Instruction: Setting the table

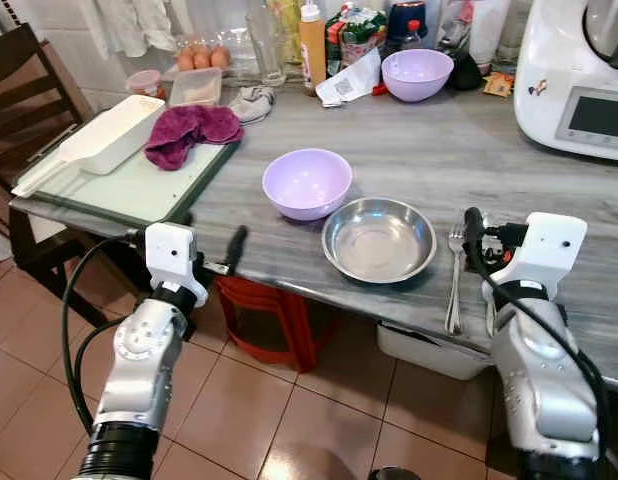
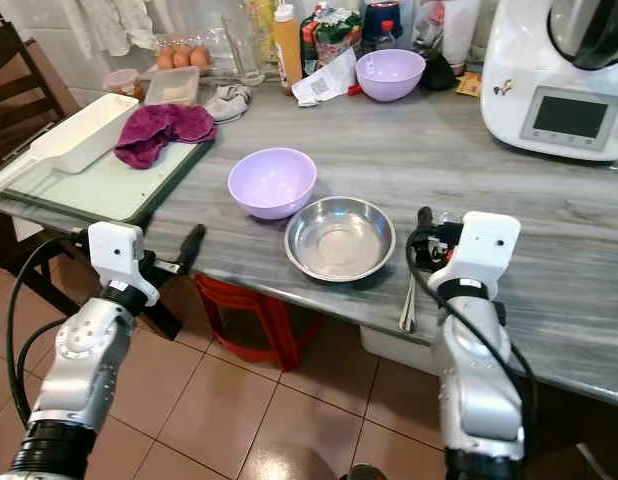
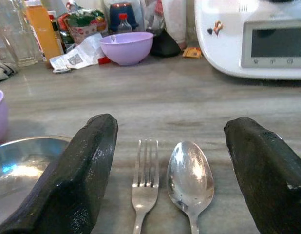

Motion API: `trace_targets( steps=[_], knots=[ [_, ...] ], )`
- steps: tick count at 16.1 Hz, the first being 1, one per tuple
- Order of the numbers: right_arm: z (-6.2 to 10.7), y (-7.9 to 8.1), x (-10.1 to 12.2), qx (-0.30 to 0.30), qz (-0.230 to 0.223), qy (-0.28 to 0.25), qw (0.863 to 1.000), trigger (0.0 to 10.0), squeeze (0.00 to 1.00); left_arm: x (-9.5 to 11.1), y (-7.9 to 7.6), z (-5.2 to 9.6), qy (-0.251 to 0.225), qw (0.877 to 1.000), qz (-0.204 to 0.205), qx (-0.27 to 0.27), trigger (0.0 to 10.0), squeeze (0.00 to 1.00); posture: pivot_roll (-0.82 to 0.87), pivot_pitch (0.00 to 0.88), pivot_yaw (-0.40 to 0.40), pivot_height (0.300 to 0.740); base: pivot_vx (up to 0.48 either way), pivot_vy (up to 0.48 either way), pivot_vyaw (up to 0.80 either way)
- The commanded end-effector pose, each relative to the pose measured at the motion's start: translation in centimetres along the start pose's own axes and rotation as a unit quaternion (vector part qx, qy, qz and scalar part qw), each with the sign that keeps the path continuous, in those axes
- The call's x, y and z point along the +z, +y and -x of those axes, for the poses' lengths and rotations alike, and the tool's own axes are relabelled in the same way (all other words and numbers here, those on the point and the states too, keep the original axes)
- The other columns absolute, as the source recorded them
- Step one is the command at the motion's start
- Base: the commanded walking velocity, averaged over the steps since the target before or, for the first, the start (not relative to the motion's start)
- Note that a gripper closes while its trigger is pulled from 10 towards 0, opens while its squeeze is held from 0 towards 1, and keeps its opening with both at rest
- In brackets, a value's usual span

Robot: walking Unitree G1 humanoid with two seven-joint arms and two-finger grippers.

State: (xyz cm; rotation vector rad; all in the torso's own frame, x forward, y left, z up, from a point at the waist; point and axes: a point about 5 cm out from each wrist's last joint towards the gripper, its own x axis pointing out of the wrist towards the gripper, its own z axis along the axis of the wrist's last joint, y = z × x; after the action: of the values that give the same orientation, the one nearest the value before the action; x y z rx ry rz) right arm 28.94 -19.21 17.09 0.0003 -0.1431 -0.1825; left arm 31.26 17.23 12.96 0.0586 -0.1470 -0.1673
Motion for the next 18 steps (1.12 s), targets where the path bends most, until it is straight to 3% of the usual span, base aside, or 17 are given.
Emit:
trace_targets(
  steps=[1,7,8,9,11,14,18],
  knots=[
    [0.46,0.43,0.34,0.004,0.001,-0.017,1.0,10.0,1.0,-0.95,0.45,0.57,0.027,0.999,-0.02,0.041,10.0,0.0,-0.23,0.095,0.116,0.74,0.0,0.0,0.0],
    [1.4,0.76,0.14,0.01,0.012,-0.03,0.999,10.0,0.98,-1.92,-0.5,1.49,0.036,0.996,-0.025,0.072,10.0,0.0,-0.21,0.075,0.109,0.74,0.0,0.0,0.0],
    [1.4,0.78,0.12,0.012,0.014,-0.03,0.999,10.0,0.57,-1.93,-0.5,1.5,0.036,0.996,-0.026,0.074,10.0,0.0,-0.21,0.072,0.109,0.74,0.0,0.0,0.0],
    [1.38,0.86,-0.09,0.016,0.009,-0.024,1.0,10.0,0.0,-1.89,-0.37,1.48,0.035,0.996,-0.027,0.082,10.0,0.0,-0.21,0.07,0.11,0.74,0.0,0.0,-0.8],
    [1.33,0.99,-0.16,0.018,0.01,-0.024,0.999,10.0,0.0,-1.83,-0.24,1.43,0.036,0.994,-0.036,0.093,10.0,0.0,-0.21,0.07,0.112,0.74,0.0,0.0,-0.8],
    [1.28,1.23,-0.28,0.021,0.006,-0.023,0.999,10.0,0.0,-1.84,-0.27,1.15,0.043,0.994,-0.039,0.095,10.0,0.0,-0.21,0.069,0.116,0.74,0.0,0.0,0.0],
    [1.35,1.3,-0.42,0.022,0.002,-0.021,1.0,10.0,0.0,-1.85,-0.22,0.95,0.047,0.994,-0.039,0.094,10.0,0.0,-0.21,0.069,0.118,0.74,-0.062,0.0,-0.8]
  ],
)
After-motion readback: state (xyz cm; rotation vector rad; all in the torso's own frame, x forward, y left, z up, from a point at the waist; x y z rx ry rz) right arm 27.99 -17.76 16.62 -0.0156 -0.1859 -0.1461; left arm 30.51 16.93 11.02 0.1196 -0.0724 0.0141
